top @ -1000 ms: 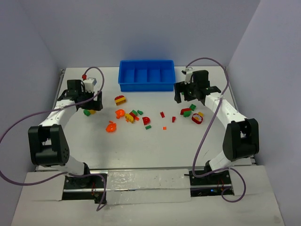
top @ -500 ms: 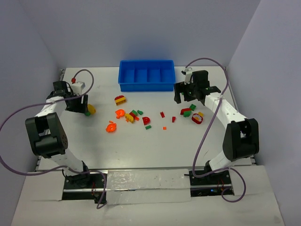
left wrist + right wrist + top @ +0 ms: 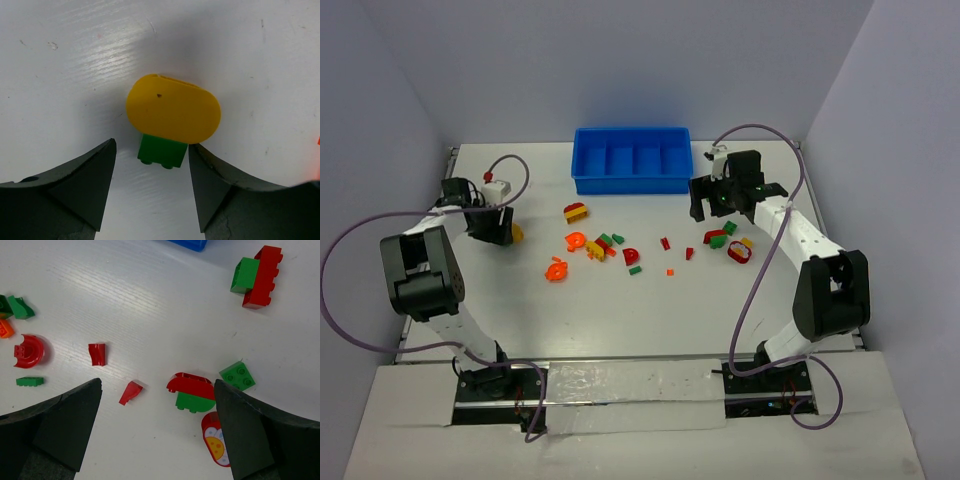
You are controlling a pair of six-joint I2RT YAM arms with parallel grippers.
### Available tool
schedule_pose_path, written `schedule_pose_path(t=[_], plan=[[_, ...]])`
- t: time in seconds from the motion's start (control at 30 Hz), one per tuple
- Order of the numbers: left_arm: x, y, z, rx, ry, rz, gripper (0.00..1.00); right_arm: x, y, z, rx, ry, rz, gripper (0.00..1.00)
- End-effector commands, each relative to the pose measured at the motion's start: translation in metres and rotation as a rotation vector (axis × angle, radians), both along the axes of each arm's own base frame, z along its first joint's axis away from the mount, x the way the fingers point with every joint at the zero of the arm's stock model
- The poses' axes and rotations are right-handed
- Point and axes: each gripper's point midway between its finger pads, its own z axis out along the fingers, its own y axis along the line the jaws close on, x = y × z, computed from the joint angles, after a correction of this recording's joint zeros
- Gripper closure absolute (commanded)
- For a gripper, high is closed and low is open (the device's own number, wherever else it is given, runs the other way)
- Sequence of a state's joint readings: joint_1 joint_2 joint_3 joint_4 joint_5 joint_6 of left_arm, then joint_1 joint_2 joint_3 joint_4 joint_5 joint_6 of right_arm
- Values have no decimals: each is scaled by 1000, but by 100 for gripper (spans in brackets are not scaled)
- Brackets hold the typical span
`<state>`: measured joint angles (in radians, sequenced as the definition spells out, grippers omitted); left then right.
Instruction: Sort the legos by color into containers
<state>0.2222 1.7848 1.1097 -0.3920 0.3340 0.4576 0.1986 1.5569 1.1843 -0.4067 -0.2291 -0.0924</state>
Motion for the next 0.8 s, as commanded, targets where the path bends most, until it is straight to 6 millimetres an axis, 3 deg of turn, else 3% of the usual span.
schedule_pose_path(t=[0.0, 0.07, 0.13, 0.37, 0.47, 0.53, 0.7, 0.77], plan=[[16, -1, -2, 5, -75, -33, 34, 8, 3, 10, -5, -25, 5, 0], [16, -3, -2, -5, -82, -46, 38, 8, 3, 9, -7, -24, 4, 0], [14, -14, -2, -43, -99, -106, 50, 8, 2, 8, -9, -19, 2, 0], [20, -21, 1, -67, -163, -132, 53, 9, 2, 8, -12, -15, 2, 0], [20, -21, 0, -65, -163, -147, 61, 9, 3, 9, -11, -17, 5, 0], [18, -24, 2, -66, -171, -173, 76, 8, 5, 13, 1, -22, 10, 0], [13, -33, 31, -64, -230, -251, 98, 2, 24, 39, 124, -65, 48, 0], [11, -40, 45, -51, -263, -282, 100, 0, 32, 50, 176, -80, 65, 0]])
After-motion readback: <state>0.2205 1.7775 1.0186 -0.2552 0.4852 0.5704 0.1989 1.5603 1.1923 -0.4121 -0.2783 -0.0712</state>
